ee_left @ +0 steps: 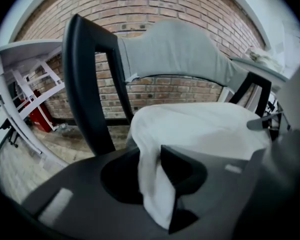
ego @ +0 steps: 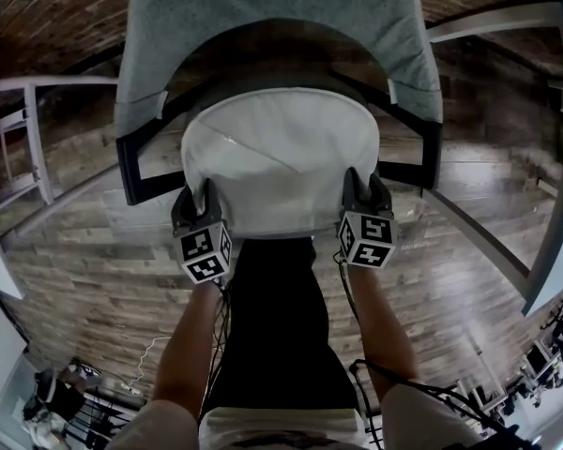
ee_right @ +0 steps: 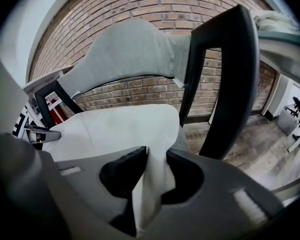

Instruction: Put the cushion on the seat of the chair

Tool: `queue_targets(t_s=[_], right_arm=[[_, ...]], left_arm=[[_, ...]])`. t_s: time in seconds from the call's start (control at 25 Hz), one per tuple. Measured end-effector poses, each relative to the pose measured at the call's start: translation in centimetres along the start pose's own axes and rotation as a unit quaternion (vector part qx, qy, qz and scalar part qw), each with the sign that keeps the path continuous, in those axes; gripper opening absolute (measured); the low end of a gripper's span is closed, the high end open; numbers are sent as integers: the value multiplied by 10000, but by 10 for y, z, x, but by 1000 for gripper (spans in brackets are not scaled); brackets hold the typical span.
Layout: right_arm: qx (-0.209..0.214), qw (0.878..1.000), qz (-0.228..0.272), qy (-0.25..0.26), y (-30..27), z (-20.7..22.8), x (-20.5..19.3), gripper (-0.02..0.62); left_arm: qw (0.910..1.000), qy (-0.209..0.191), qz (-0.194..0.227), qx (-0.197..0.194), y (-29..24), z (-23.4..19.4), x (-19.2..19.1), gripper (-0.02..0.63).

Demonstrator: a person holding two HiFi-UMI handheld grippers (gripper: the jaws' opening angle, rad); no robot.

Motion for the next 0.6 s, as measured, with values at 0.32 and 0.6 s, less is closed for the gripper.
queue_targets(t_s=[0.32, 0.6], right_arm=[[-55, 9998, 132, -117, -1, 4, -3, 117], [-333, 9989, 235, -243, 6, 12, -4, 213]], left_arm=[[9999, 55, 82, -120, -2, -2, -3, 95], [9995, 162, 195, -169, 4, -4, -1, 105]])
Point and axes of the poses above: the fingertips, and each gripper's own axes: y backward along the fingers, z to its right, x out of its top, the point moved 7 cm from there along y, backward along the fingers, and after that the axes turned 1 degree about x, right-handed, at the moved point
